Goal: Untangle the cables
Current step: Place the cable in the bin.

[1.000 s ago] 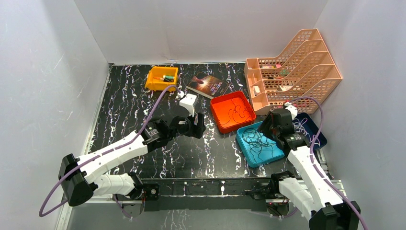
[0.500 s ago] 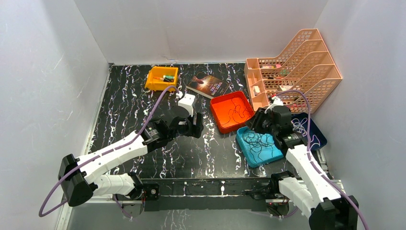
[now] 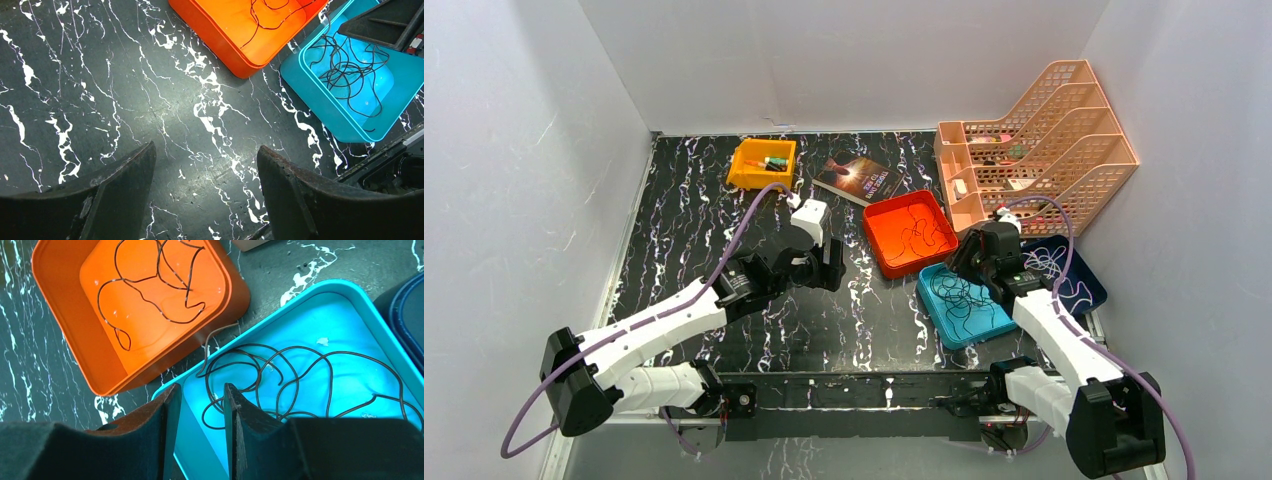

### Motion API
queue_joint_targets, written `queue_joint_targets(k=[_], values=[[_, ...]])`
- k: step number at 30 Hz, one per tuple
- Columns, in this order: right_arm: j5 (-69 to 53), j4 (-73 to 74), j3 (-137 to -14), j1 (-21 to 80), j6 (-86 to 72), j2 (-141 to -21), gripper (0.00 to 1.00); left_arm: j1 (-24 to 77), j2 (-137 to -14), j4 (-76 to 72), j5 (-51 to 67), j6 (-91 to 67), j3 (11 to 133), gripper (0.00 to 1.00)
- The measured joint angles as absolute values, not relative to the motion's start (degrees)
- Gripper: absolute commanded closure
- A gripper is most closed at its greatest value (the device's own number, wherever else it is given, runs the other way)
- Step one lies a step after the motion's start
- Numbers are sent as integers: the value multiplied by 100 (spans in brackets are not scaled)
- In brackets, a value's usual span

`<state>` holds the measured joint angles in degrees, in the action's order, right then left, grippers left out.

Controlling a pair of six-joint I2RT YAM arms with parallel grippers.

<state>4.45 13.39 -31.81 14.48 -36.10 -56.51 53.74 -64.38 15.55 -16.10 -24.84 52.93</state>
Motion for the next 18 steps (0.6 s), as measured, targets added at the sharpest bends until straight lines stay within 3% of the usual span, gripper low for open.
queue_joint_targets(k=[18], values=[[779, 676, -3116, 1448, -3905, -6219, 62, 5374, -6438, 1546, -1562, -2558, 5293, 27]])
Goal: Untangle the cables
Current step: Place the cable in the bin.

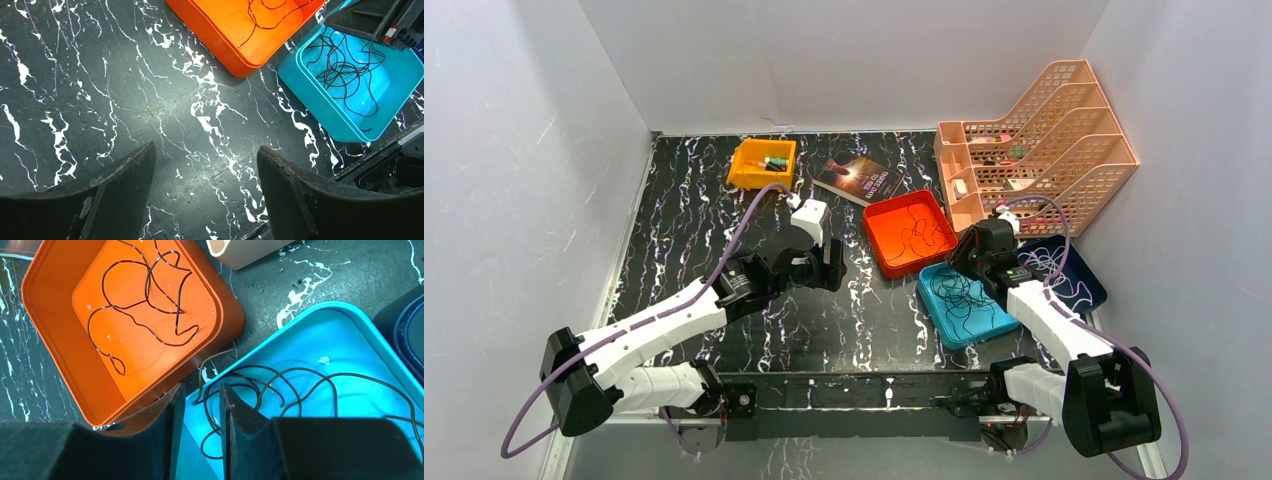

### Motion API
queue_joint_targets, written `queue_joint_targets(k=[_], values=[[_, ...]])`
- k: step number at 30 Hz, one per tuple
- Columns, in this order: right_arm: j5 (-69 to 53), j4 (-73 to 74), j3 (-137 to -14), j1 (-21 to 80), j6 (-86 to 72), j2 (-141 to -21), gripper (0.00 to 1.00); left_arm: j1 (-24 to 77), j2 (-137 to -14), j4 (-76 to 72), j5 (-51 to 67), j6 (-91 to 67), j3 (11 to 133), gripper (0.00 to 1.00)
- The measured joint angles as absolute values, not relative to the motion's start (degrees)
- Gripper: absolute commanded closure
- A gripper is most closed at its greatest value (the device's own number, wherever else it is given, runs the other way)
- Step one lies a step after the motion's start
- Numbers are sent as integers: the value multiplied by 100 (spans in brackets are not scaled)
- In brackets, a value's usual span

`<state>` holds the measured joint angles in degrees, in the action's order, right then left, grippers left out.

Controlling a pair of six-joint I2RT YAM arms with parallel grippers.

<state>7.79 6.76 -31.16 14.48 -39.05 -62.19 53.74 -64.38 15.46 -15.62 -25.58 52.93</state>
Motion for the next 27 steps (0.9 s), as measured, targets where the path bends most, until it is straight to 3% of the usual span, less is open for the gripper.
queue_joint_targets(k=[9, 17, 21, 27], values=[[784, 576, -3116, 1448, -3885, -6407, 71, 5374, -6438, 1546, -1562, -2558, 5293, 27], [773, 510, -3116, 1448, -3885, -6410, 86, 5374, -6438, 1546, -1564, -2558, 5293, 27], [779, 504, -3116, 1448, -3874, -6346, 99, 5374, -6438, 1546, -1564, -2556, 5293, 27], [864, 655, -3116, 1448, -3876, -6029, 100, 5374, -6438, 1546, -1564, -2558, 5293, 27]])
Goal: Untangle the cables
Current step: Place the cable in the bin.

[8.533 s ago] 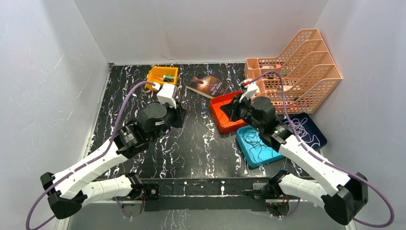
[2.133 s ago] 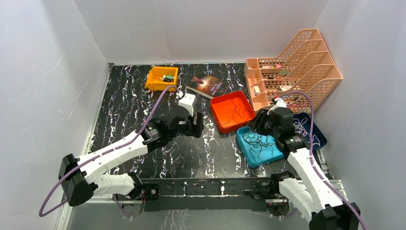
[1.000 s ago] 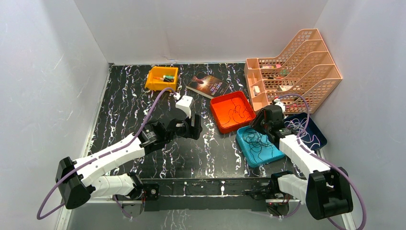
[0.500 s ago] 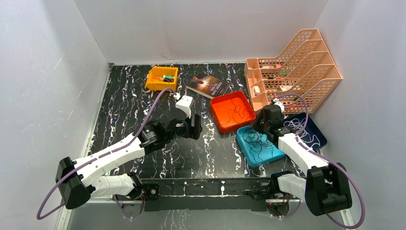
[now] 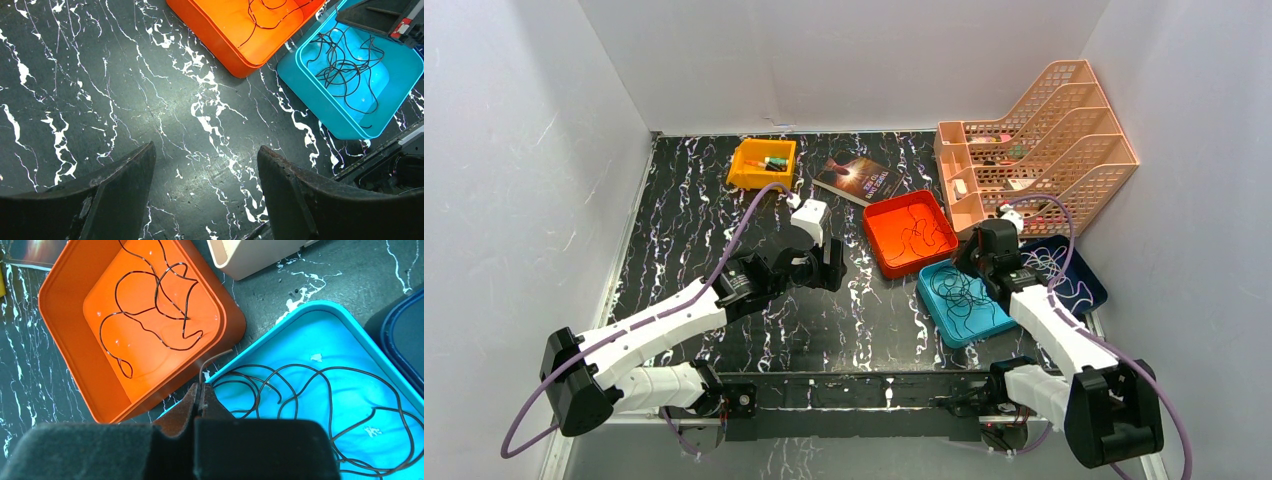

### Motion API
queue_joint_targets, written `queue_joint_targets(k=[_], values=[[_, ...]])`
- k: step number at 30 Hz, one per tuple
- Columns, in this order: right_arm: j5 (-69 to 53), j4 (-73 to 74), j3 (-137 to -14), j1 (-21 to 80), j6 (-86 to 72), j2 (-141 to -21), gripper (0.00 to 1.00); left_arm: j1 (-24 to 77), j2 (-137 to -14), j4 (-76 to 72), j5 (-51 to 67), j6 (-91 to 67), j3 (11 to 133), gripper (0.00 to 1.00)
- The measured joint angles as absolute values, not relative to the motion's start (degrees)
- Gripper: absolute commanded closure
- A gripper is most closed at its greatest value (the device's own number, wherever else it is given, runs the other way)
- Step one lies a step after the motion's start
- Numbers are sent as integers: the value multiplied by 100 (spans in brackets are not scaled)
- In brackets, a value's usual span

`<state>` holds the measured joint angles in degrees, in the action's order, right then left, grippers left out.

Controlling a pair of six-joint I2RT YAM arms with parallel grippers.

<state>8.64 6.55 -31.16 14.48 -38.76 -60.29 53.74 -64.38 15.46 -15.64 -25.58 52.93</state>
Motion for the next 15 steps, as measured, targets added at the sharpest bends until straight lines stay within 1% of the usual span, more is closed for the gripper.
queue_joint_targets(k=[11, 15], values=[[1352, 1238, -2971, 1448, -4123, -5446, 100, 5374, -6440, 1544, -1557, -2558, 5293, 27], [1529, 1406, -2781, 1448, -4259, -5509, 100, 5374, -6445, 1544, -1535, -2558, 5293, 27]])
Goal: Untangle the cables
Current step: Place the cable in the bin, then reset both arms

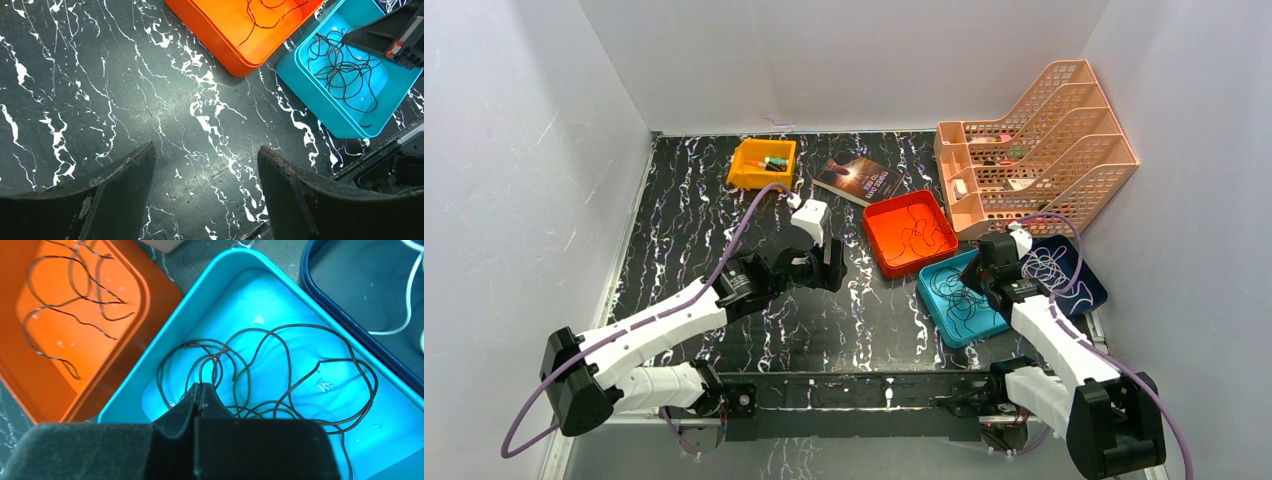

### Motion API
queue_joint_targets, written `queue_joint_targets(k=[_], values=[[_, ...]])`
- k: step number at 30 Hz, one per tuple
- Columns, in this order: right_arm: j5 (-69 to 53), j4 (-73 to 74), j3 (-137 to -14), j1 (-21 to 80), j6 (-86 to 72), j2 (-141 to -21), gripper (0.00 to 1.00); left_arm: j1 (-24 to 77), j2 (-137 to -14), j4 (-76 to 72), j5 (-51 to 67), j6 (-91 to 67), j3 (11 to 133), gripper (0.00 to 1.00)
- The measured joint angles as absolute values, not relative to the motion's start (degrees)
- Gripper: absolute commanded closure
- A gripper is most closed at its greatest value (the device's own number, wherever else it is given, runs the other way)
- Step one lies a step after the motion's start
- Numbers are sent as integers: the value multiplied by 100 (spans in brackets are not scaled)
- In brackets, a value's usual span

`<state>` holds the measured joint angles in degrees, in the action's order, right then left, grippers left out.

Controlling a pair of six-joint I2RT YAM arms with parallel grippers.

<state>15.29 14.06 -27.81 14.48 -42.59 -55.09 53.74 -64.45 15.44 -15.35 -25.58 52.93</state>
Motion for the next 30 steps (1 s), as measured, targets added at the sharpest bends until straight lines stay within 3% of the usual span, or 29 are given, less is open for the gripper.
queue_joint_targets(k=[11, 15, 20, 30], values=[[1535, 1243, -2714, 1448, -4309, -6097, 99, 5374, -6506, 1542, -1505, -2556, 5293, 27], [1535, 1229, -2714, 1448, -4276, -6080, 90, 5374, -6506, 1542, -1500, -2556, 5293, 27], [1564, 1308, -2720, 1448, -4252, -5671, 65, 5374, -6514, 1542, -1500, -2554, 5293, 27], [1647, 1686, -3210, 1448, -4132, -5048, 53, 5374, -6541, 1507, -1505, -2554, 5286, 26]])
